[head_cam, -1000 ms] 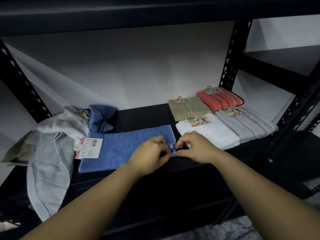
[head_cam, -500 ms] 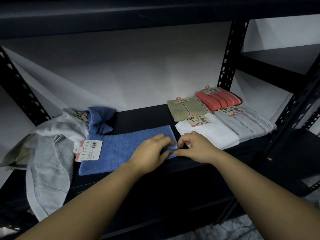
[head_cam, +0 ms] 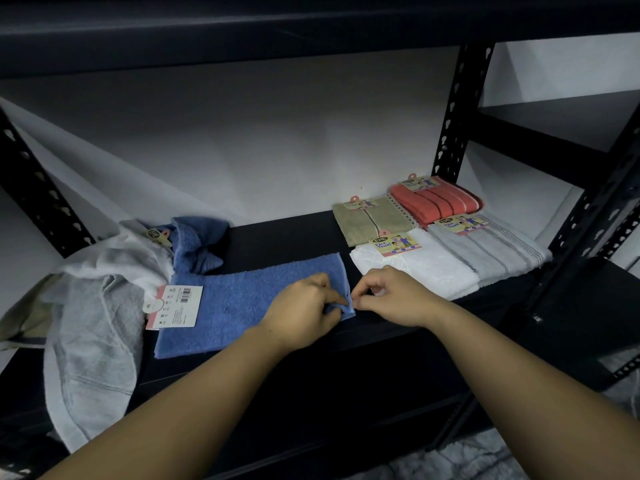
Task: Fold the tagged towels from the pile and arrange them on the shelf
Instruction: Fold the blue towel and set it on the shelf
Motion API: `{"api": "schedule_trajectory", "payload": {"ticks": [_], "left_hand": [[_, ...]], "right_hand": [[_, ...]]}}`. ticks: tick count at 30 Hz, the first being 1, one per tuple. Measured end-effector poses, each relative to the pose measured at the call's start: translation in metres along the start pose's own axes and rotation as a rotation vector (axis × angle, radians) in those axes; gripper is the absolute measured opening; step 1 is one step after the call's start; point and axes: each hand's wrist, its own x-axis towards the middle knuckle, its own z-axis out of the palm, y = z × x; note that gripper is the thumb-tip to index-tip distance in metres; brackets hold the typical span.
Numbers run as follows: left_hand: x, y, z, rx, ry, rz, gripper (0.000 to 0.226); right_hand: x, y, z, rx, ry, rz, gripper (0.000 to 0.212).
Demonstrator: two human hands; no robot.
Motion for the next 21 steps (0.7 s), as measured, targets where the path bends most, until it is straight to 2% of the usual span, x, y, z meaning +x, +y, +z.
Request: {"api": "schedule_trajectory", "payload": {"ticks": [1,5,10,21], "left_hand": [[0.0,0.0,0.0,-0.011,-0.002,0.0,0.029],[-0.004,-0.006,0.0,-0.062,0.012,0.002,0.029],[-0.02,-0.017,-0.003,-0.008,0.081,0.023,0.016],[-0.088,-0.065,-0.039,0.164,0.159,-0.052,0.017]], "right_hand": [[0.0,0.0,0.001,-0.011,0.003,-0.01,0.004],[0.0,0.003,0.004,-0.053,0.023,-0.014,0.028],[0.003,-0.001,0.007,-0.1,0.049,0.031,0.018],[0.011,-0.007,0.008,0.034,0.017,0.168,0.023]]}}
